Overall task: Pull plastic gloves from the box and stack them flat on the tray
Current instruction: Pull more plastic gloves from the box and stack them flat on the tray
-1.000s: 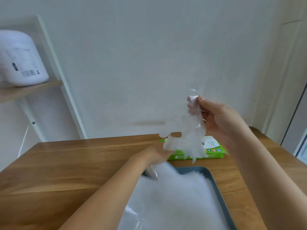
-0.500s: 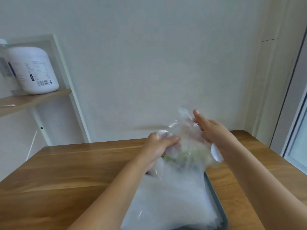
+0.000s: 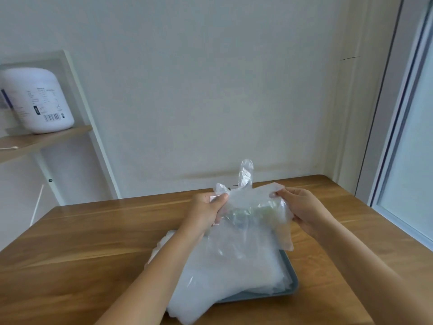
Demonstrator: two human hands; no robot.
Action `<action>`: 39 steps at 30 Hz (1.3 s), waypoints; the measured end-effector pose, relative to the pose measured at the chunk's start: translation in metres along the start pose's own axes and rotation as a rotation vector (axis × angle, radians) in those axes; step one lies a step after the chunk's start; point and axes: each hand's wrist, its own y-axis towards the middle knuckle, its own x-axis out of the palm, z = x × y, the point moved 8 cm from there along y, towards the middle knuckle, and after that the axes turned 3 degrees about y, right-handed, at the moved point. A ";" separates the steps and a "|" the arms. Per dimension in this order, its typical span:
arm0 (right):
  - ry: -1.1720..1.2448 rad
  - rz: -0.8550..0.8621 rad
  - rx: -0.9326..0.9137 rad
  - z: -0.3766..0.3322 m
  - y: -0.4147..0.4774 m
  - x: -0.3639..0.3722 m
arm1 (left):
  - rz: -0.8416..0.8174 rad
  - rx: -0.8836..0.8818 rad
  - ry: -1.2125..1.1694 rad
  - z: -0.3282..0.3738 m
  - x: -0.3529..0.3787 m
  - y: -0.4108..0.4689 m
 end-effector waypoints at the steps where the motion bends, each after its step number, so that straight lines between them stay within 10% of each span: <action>1: -0.033 0.028 0.000 0.001 0.000 -0.006 | 0.004 0.006 0.022 0.000 0.000 -0.001; 13: -1.156 0.268 -0.020 0.017 0.014 -0.091 | 0.106 0.002 -0.011 0.024 -0.016 -0.015; 17: -0.596 0.137 -0.264 -0.022 -0.018 -0.043 | 0.055 -0.030 -0.250 0.030 -0.019 -0.019; 21: 0.248 -0.336 0.165 0.001 -0.060 0.040 | -0.025 0.006 -0.615 0.030 -0.027 -0.020; 26: 0.449 -0.466 0.215 -0.002 -0.086 0.107 | 0.044 -0.050 -0.641 0.012 -0.038 -0.032; 30: -0.228 -0.273 -0.233 -0.072 -0.070 0.094 | 0.090 -0.222 -0.452 -0.010 -0.059 -0.050; 36: -1.206 -0.793 -0.312 -0.115 -0.106 0.137 | -0.060 0.163 -0.092 0.037 -0.091 -0.072; 39: -1.286 -0.969 -0.254 -0.121 -0.125 0.156 | -0.254 0.304 0.007 0.066 -0.078 -0.079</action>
